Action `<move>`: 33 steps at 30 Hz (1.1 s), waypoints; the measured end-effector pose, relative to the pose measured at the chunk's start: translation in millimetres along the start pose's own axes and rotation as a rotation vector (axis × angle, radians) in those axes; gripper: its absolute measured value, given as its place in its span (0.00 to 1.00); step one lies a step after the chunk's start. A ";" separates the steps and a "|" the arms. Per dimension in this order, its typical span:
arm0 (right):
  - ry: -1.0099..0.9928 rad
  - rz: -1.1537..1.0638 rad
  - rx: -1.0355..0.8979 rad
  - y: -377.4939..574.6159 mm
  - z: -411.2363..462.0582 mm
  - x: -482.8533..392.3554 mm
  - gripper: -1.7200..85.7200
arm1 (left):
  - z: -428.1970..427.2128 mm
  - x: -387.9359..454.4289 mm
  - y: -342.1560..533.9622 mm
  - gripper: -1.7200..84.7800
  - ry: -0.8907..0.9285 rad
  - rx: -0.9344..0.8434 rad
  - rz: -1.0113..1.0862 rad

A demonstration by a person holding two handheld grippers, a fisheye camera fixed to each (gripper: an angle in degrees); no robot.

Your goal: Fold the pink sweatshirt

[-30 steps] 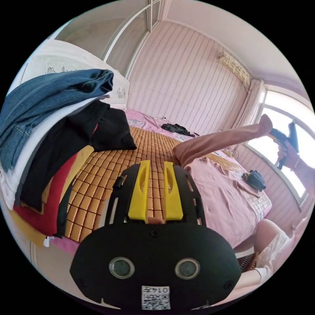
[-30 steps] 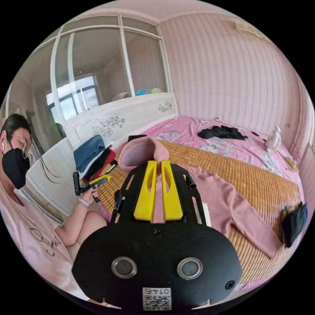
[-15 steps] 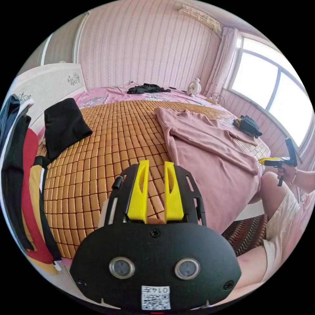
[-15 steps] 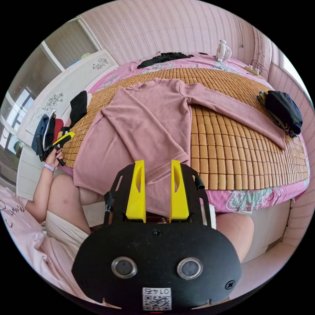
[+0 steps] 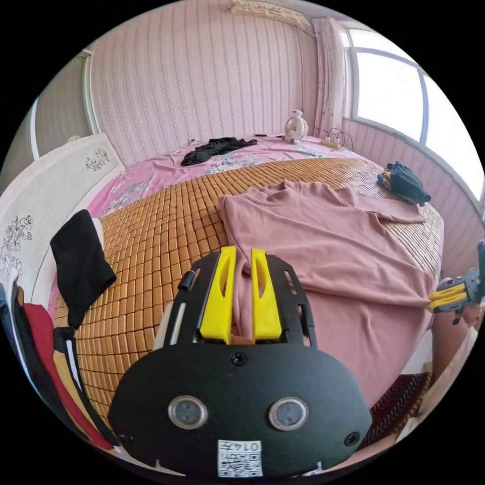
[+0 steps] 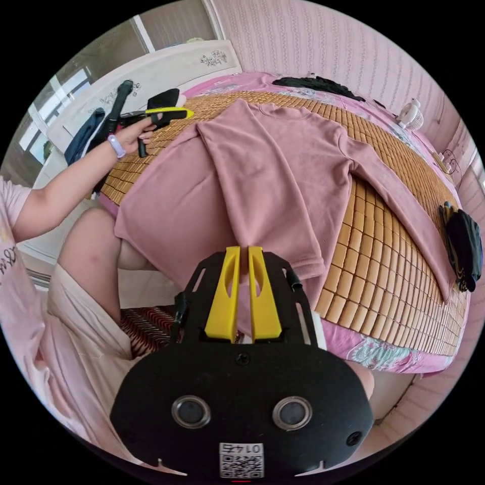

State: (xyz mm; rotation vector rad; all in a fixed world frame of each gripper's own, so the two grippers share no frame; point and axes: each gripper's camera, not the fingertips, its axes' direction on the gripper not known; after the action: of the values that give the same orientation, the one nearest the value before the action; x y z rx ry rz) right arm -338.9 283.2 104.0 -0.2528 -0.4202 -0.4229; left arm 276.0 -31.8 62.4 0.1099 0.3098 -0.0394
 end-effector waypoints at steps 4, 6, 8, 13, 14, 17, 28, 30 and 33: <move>-0.020 0.040 -0.058 4.6 -10.4 25.9 0.04 | 61.7 4.8 -10.0 0.07 -0.010 -0.206 -0.019; -0.061 0.079 -0.043 7.2 -24.8 42.7 0.06 | 71.7 6.4 -8.9 0.06 -0.004 -0.185 -0.012; -0.105 0.143 0.075 14.1 -61.2 74.7 0.09 | 76.9 8.6 -13.8 0.06 -0.017 -0.208 0.010; 0.148 0.394 0.258 33.6 -133.0 187.4 0.14 | 73.4 -1.9 -15.9 0.08 -0.030 -0.175 -0.079; 0.223 0.499 0.298 41.4 -149.2 221.4 0.15 | 64.7 -2.7 -15.9 0.07 -0.039 -0.150 -0.103; 0.285 0.761 0.416 65.9 -182.7 301.5 0.17 | 35.4 22.5 -15.1 0.06 0.025 -0.064 -0.032; 0.330 1.273 0.577 116.8 -215.7 436.6 0.14 | 72.0 193.9 30.6 0.07 0.360 -0.199 0.102; 0.303 1.319 0.576 125.2 -222.6 442.6 0.10 | 77.8 205.7 41.0 0.07 0.303 -0.190 0.155; 0.249 1.277 0.589 140.0 -239.8 438.7 0.06 | 79.6 209.4 38.7 0.06 0.273 -0.217 0.190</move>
State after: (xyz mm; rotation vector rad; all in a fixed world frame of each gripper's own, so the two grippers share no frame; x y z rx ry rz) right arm 168.4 179.4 65.5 0.1346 -0.0646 0.9111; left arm 501.5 -7.0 77.5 -0.0720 0.5721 0.1993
